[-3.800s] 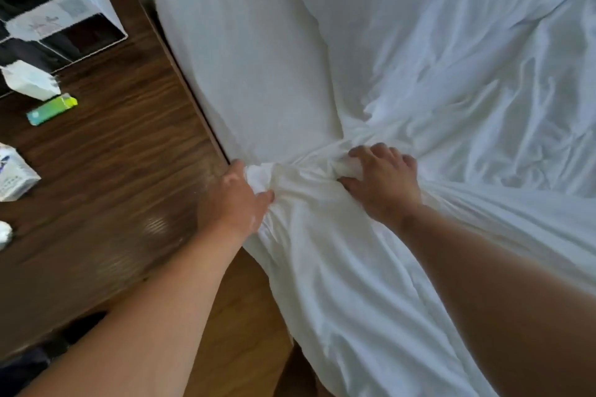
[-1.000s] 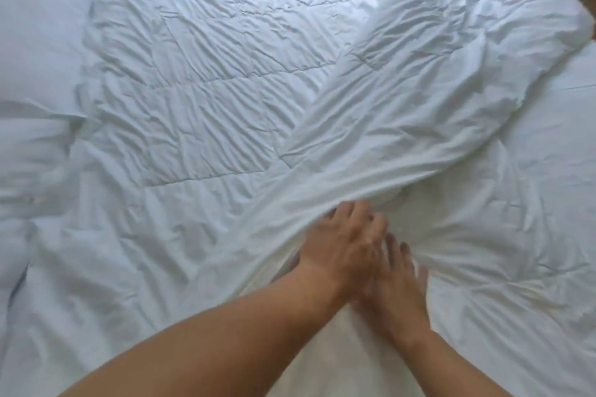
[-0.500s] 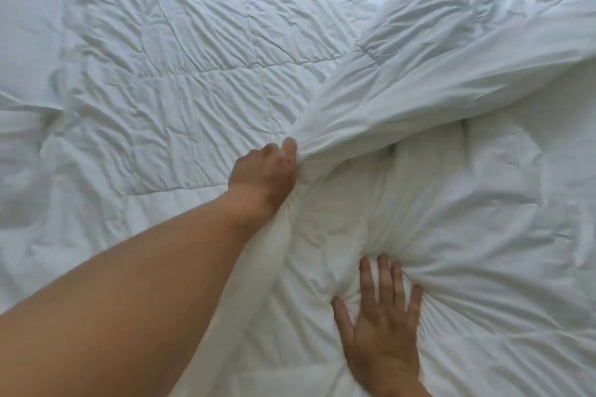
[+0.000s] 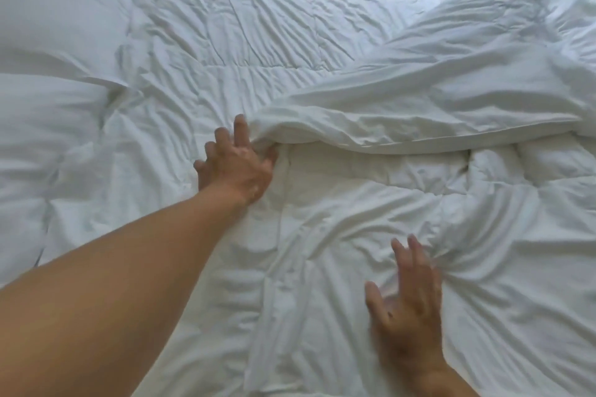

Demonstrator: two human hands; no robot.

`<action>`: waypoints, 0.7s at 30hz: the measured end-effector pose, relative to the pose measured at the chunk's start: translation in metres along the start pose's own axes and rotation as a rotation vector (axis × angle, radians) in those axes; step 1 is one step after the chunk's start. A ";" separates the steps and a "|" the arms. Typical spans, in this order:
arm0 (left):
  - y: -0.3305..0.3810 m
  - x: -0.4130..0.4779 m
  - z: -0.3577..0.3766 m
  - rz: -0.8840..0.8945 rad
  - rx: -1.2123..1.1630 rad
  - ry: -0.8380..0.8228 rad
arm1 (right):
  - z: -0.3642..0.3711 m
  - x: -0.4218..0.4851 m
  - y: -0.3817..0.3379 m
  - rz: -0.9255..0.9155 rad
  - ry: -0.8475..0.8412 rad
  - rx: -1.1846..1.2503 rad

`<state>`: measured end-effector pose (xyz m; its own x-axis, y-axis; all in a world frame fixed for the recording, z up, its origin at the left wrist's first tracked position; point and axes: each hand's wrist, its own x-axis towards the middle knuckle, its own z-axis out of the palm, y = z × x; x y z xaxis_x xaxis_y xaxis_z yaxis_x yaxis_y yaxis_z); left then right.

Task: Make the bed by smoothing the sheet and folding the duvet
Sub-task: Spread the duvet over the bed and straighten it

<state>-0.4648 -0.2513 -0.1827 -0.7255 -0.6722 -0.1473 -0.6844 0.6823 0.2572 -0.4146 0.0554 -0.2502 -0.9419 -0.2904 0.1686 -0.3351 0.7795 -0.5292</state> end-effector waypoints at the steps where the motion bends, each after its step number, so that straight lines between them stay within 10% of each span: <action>1: -0.003 0.005 0.001 -0.001 0.013 0.017 | 0.009 0.020 -0.029 -0.078 -0.084 0.042; 6: -0.017 0.032 0.009 0.015 0.029 0.031 | 0.089 0.098 -0.121 -0.181 -0.509 -0.208; 21: -0.085 0.087 -0.031 0.149 0.087 0.018 | 0.098 0.114 -0.136 -0.248 -0.430 -0.296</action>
<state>-0.4678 -0.3765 -0.1876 -0.8183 -0.5665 -0.0969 -0.5739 0.7962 0.1915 -0.4747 -0.1384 -0.2405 -0.7614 -0.6356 -0.1280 -0.5949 0.7634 -0.2518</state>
